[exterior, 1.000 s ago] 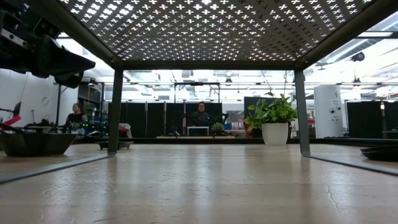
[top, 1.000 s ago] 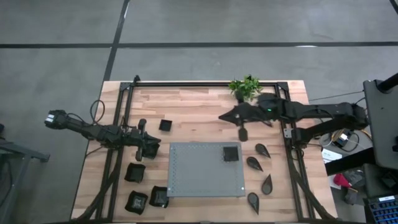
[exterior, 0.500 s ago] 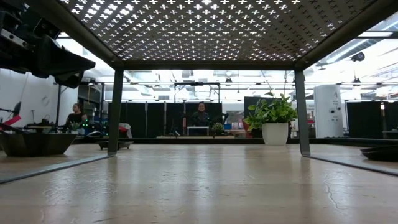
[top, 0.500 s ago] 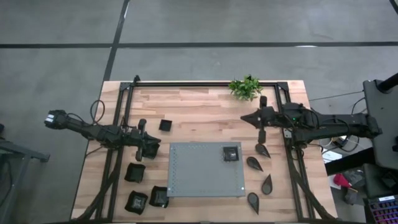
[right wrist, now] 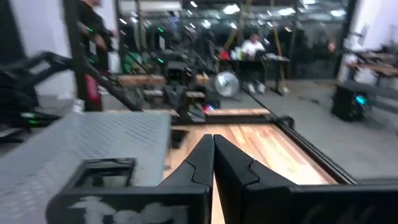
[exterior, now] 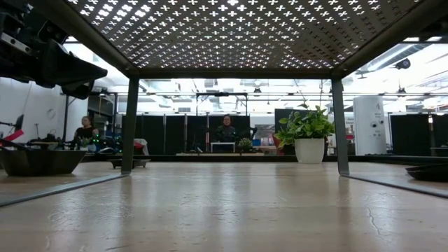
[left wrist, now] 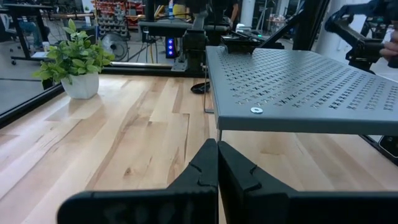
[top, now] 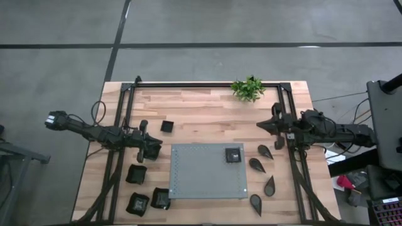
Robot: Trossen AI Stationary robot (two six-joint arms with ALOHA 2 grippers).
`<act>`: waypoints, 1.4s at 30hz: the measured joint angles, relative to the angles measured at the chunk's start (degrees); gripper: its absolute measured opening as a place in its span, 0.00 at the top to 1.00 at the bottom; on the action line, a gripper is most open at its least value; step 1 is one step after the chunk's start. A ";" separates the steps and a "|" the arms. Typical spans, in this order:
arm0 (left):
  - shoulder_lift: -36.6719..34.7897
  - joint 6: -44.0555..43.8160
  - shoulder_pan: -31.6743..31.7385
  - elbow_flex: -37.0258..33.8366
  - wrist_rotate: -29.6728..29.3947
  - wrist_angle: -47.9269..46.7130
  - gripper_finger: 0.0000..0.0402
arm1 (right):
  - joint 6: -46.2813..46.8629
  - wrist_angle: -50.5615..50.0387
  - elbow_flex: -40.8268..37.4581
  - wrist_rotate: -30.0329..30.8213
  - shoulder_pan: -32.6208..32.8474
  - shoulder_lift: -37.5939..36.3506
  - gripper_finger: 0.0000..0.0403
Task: Pick & Place Mini shaped plates
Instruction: Stack the square plate on top of the square plate on the shelf
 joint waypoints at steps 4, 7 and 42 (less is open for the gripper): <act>-0.01 0.01 0.00 0.01 0.00 0.00 1.00 | 0.09 -0.17 -3.25 -3.80 0.00 -6.83 0.98; 0.00 0.02 -0.01 0.00 0.00 -0.02 1.00 | 0.78 -0.15 -5.80 -3.80 -0.02 -10.50 0.98; -0.01 0.01 -0.01 0.00 0.00 -0.49 1.00 | 1.55 -1.50 -14.22 -0.21 -0.05 -11.75 0.98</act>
